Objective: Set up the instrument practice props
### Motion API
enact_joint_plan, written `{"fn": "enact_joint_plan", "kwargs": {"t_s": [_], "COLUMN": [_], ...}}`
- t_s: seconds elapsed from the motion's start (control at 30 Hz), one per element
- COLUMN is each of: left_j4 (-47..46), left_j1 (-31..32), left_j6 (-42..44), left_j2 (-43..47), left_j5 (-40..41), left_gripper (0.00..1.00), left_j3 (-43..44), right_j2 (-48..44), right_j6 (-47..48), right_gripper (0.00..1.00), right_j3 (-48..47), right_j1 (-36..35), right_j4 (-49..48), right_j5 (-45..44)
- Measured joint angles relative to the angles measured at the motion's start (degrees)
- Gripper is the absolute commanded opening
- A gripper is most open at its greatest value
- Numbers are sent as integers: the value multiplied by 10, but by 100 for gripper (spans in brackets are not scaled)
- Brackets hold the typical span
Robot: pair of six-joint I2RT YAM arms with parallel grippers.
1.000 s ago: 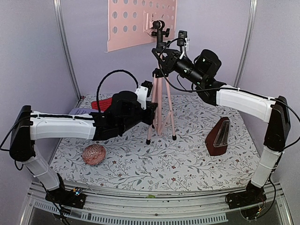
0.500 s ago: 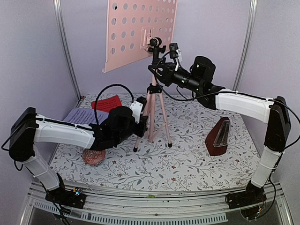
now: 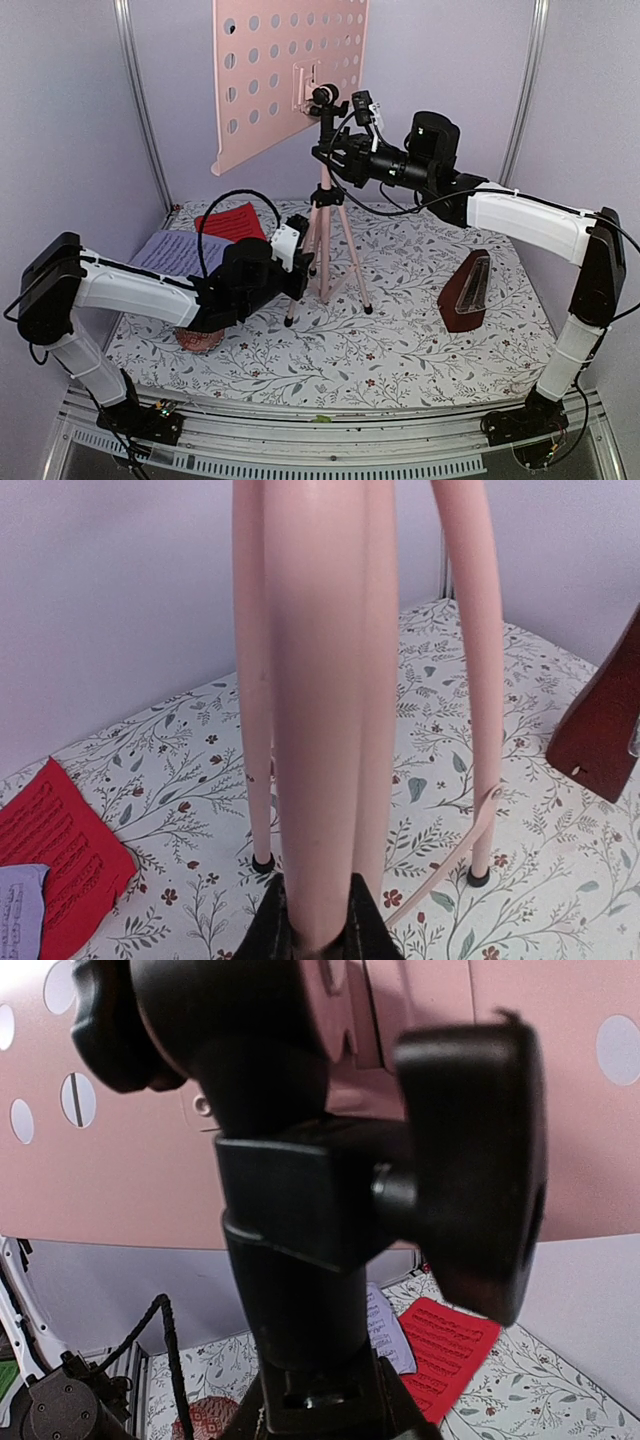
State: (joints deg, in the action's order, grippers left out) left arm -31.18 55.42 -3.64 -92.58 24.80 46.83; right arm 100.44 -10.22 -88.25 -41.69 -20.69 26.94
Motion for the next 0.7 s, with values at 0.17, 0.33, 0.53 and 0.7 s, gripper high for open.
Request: {"fn": "enact_joint_plan", "kwargs": {"t_s": [0.17,0.33,0.53,0.7], "left_j4": [2,3,12,30], "left_j1": [-2,-7,-15,-21], "left_j6": [1,6,11,17], "left_j2": [4,14,32,40], "left_j5": [-17,-37,-64,-89], "left_gripper": [0,0,0,0], "left_j3": [-5,-15,-28,-29], "right_j2": [0,-3,-5,-5], "right_j6": [13,25,40,56], "right_gripper": [10,16,13,13], "right_j3": [-21,-27,-44,-75], "right_j1": [0,-1,-4,-4], "right_j4": [42,66,101,143], "right_j5": [2,2,5,6]}}
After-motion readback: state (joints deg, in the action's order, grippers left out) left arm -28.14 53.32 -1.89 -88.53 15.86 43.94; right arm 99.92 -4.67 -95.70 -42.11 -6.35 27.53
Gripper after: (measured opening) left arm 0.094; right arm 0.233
